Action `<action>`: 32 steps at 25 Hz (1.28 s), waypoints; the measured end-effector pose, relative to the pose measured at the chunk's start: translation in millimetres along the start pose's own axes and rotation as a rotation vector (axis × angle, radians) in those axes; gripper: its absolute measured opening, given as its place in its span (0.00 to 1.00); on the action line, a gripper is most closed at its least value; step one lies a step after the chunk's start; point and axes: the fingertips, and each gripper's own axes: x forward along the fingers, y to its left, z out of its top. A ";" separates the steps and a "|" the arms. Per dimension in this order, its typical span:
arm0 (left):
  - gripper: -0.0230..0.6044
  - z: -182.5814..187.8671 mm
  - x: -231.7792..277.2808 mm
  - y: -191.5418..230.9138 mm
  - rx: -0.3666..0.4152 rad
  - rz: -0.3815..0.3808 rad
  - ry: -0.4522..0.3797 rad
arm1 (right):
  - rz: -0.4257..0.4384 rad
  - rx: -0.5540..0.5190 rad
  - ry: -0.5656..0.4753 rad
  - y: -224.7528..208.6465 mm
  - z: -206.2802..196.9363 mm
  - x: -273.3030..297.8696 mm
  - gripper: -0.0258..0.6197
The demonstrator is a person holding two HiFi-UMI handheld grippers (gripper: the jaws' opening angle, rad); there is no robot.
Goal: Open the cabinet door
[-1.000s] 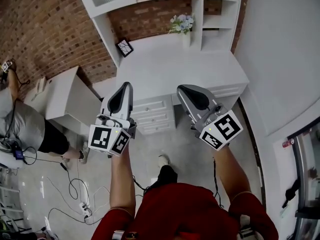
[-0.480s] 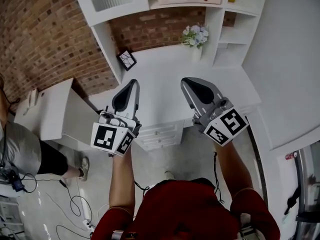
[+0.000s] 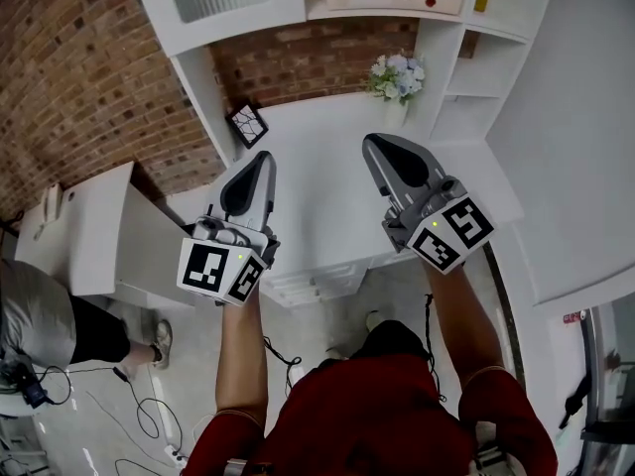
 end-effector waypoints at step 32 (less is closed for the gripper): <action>0.04 -20.2 136.8 100.6 0.065 0.261 0.028 | 0.187 0.014 -0.042 -165.0 9.7 192.8 0.06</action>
